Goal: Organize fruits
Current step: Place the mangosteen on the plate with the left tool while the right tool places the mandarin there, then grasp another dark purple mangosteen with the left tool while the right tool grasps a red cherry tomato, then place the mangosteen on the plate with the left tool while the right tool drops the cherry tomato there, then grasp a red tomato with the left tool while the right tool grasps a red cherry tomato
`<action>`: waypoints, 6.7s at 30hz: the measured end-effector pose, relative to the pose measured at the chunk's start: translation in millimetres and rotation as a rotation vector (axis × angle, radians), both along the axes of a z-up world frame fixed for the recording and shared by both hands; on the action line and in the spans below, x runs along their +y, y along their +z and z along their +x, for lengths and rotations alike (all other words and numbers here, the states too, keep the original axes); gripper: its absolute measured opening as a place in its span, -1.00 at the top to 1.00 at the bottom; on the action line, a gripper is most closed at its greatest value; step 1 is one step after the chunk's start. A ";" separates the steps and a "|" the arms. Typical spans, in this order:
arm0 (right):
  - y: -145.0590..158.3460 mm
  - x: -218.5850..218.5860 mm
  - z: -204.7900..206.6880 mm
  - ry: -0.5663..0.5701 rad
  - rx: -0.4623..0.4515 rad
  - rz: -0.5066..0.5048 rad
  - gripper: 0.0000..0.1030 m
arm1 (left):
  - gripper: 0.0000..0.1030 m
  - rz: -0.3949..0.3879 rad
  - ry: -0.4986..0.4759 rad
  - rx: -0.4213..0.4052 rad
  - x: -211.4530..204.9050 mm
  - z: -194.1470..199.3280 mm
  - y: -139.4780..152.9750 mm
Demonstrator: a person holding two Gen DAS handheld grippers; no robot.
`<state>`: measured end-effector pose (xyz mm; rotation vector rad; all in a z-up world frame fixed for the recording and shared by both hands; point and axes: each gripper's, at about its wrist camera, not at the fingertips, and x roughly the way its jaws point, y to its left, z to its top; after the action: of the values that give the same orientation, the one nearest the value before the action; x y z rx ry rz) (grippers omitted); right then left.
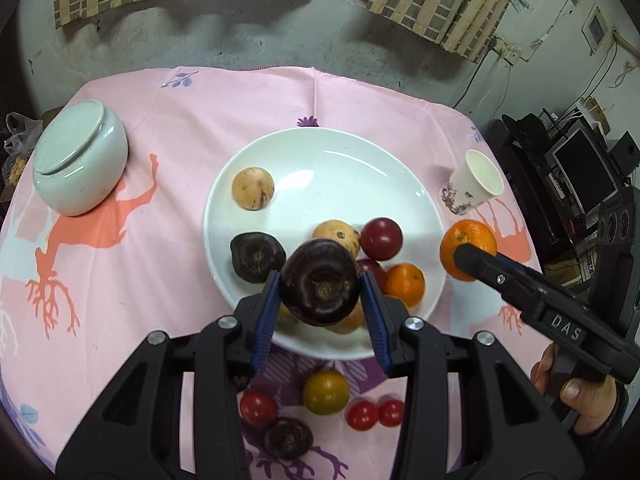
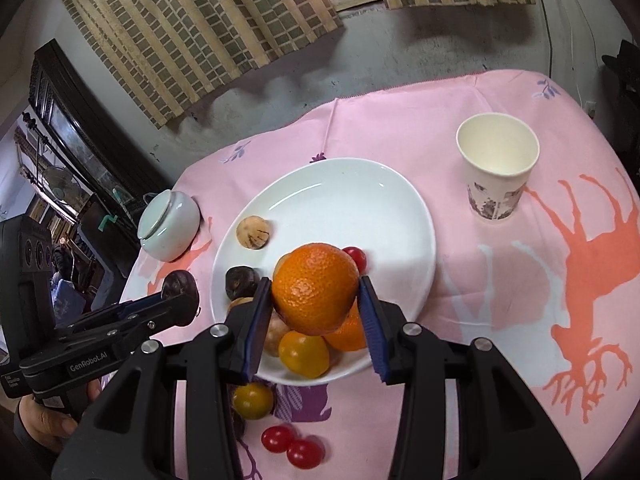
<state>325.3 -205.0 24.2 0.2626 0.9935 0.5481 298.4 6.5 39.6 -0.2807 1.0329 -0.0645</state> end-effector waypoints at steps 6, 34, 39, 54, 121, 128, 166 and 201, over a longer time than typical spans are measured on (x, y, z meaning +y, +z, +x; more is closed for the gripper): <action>-22.3 1.7 12.8 -0.027 0.040 -0.007 0.15 | 0.20 0.007 -0.006 0.039 -0.3 25.8 -18.4; -21.0 -6.9 -0.7 -0.055 0.097 -0.011 -0.23 | -0.37 -0.029 0.132 0.141 28.5 -96.9 -33.7; -22.1 -17.3 -45.1 -0.037 0.106 -0.058 -0.29 | -0.38 -0.026 0.153 0.193 32.7 -126.3 -49.1; -46.6 -65.0 -145.2 -0.086 0.239 -0.045 -0.32 | -0.35 -0.003 0.058 0.164 -7.8 -134.3 -55.9; 1.8 -11.0 -98.9 0.109 0.010 -0.079 0.44 | 0.18 -0.059 -0.004 0.050 1.0 -100.7 -7.5; 21.6 -1.3 -58.6 0.089 -0.051 -0.053 0.44 | 0.18 -0.057 -0.011 -0.002 2.7 -60.5 12.4; -22.5 -2.8 -39.0 0.026 0.058 -0.054 -0.25 | -0.35 -0.065 0.116 0.086 32.3 -49.8 -26.5; -50.8 11.2 -116.6 0.144 0.157 -0.091 -0.25 | 0.42 0.013 0.100 0.186 17.0 -79.9 -88.0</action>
<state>208.8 -193.9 -26.6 0.1546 1.1933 0.6182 218.5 23.5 -48.4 -0.3308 1.2015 0.0592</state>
